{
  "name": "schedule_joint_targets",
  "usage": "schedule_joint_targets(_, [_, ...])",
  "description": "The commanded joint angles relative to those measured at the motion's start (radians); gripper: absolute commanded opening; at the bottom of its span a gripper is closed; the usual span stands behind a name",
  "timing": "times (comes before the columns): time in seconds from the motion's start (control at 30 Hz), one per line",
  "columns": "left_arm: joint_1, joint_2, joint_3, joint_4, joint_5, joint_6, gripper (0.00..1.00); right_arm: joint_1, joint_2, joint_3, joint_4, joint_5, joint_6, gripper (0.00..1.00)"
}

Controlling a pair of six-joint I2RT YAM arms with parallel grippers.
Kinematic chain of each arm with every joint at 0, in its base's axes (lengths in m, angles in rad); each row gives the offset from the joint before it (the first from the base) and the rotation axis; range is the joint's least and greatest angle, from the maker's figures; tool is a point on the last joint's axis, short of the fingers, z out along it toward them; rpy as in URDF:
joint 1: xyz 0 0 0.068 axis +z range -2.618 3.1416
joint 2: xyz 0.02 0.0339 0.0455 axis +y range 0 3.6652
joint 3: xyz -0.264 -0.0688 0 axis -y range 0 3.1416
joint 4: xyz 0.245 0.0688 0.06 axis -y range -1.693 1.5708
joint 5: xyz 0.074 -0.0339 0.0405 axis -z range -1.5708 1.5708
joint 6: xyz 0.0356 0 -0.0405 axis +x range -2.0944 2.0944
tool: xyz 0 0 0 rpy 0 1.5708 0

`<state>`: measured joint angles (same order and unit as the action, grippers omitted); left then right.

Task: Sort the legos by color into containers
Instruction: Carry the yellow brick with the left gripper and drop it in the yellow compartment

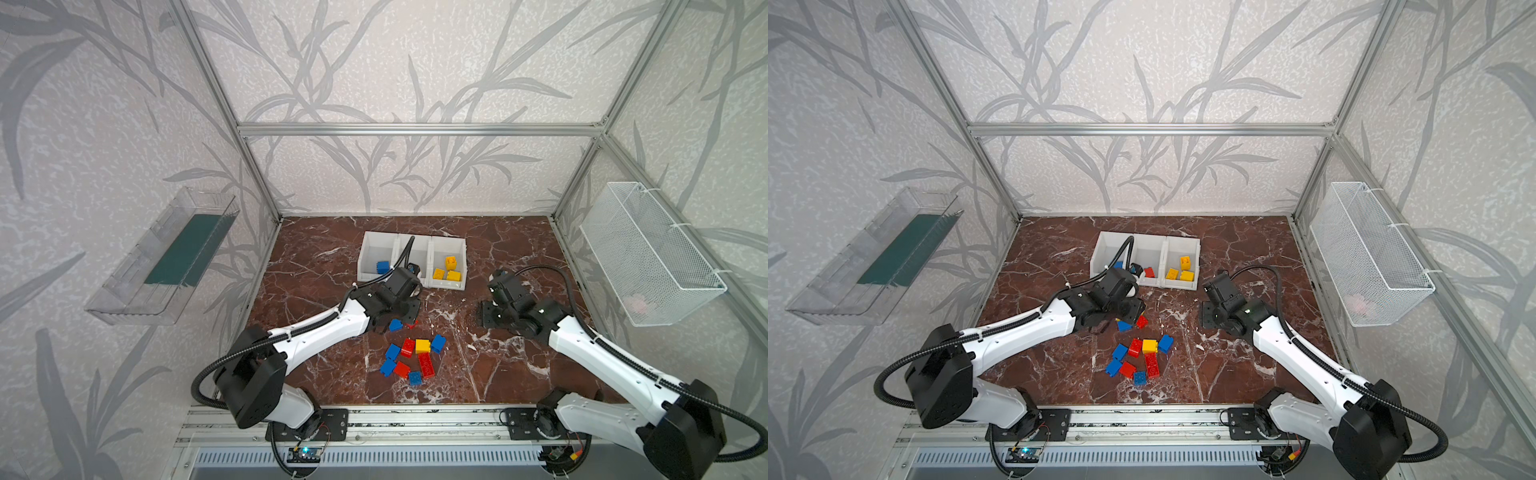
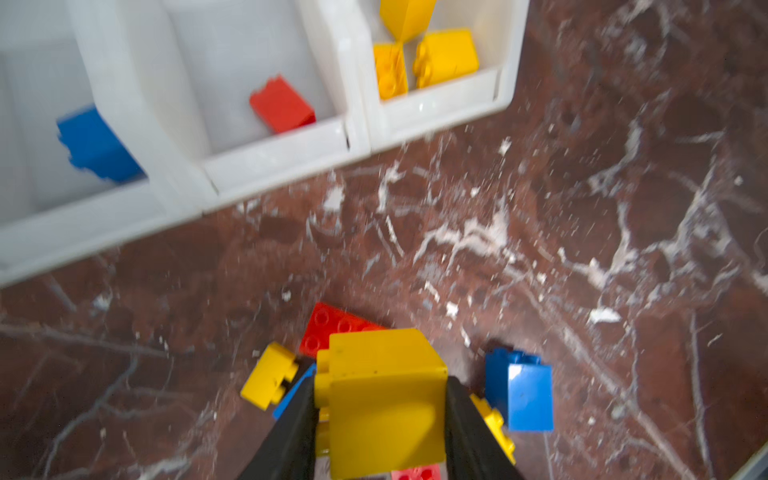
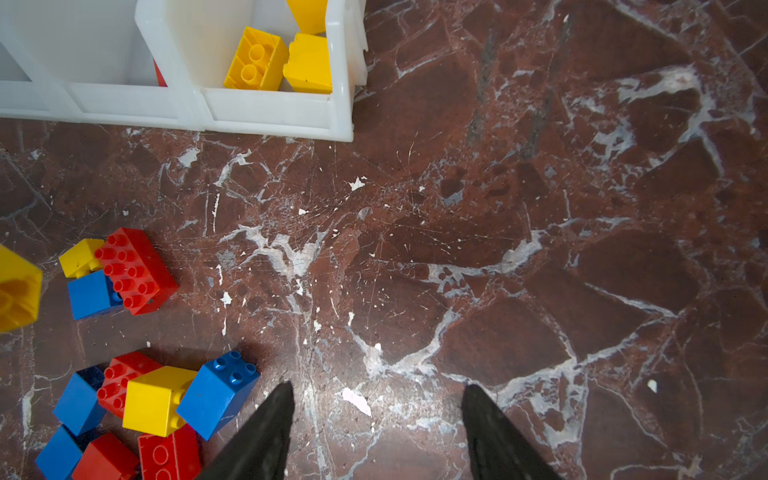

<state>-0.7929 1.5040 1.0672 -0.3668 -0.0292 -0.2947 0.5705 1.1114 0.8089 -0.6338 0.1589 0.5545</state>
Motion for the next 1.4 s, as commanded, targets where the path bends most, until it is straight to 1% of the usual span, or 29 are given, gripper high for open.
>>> schedule_joint_targets(0.0, [-0.005, 0.097, 0.127, -0.002, -0.020, 0.064, 0.35, 0.003, -0.044, -0.013, 0.002, 0.022, -0.017, 0.65])
schedule_joint_targets(0.27, [0.009, 0.407, 0.516, -0.035, 0.010, 0.125, 0.36, 0.002, -0.127, -0.066, -0.017, -0.031, -0.016, 0.65])
schedule_joint_targets(0.43, [0.024, 0.585, 0.755, -0.090, 0.015, 0.160, 0.36, 0.002, -0.182, -0.103, -0.038, -0.024, -0.010, 0.65])
schedule_joint_targets(0.53, [0.025, 0.671, 0.870, -0.134, 0.004, 0.185, 0.36, 0.002, -0.205, -0.106, -0.053, -0.031, -0.012, 0.65])
schedule_joint_targets(0.63, [0.029, 0.729, 0.941, -0.164, -0.015, 0.202, 0.36, 0.001, -0.227, -0.105, -0.079, -0.027, -0.016, 0.65])
schedule_joint_targets(0.8, [0.041, 0.773, 0.980, -0.168, -0.021, 0.203, 0.36, 0.001, -0.263, -0.106, -0.112, -0.019, -0.021, 0.65])
schedule_joint_targets(0.83, [0.043, 0.775, 0.981, -0.167, -0.024, 0.201, 0.37, 0.000, -0.268, -0.105, -0.117, -0.016, -0.021, 0.65])
schedule_joint_targets(0.87, [0.045, 0.777, 0.980, -0.167, -0.025, 0.199, 0.40, 0.000, -0.272, -0.106, -0.122, -0.014, -0.020, 0.65])
schedule_joint_targets(0.97, [0.046, 0.776, 0.976, -0.176, -0.034, 0.190, 0.56, 0.001, -0.282, -0.111, -0.133, -0.007, -0.016, 0.66])
schedule_joint_targets(1.03, [0.046, 0.766, 0.966, -0.180, -0.040, 0.185, 0.63, 0.000, -0.289, -0.114, -0.139, -0.004, -0.013, 0.67])
schedule_joint_targets(1.13, [0.047, 0.734, 0.935, -0.163, -0.044, 0.185, 0.66, 0.000, -0.300, -0.116, -0.141, -0.003, -0.010, 0.68])
schedule_joint_targets(1.27, [0.057, 0.671, 0.879, -0.131, -0.038, 0.182, 0.66, 0.001, -0.302, -0.114, -0.144, -0.001, -0.016, 0.68])
schedule_joint_targets(1.37, [0.076, 0.603, 0.809, -0.113, -0.035, 0.160, 0.66, 0.001, -0.300, -0.112, -0.148, -0.005, -0.023, 0.68])
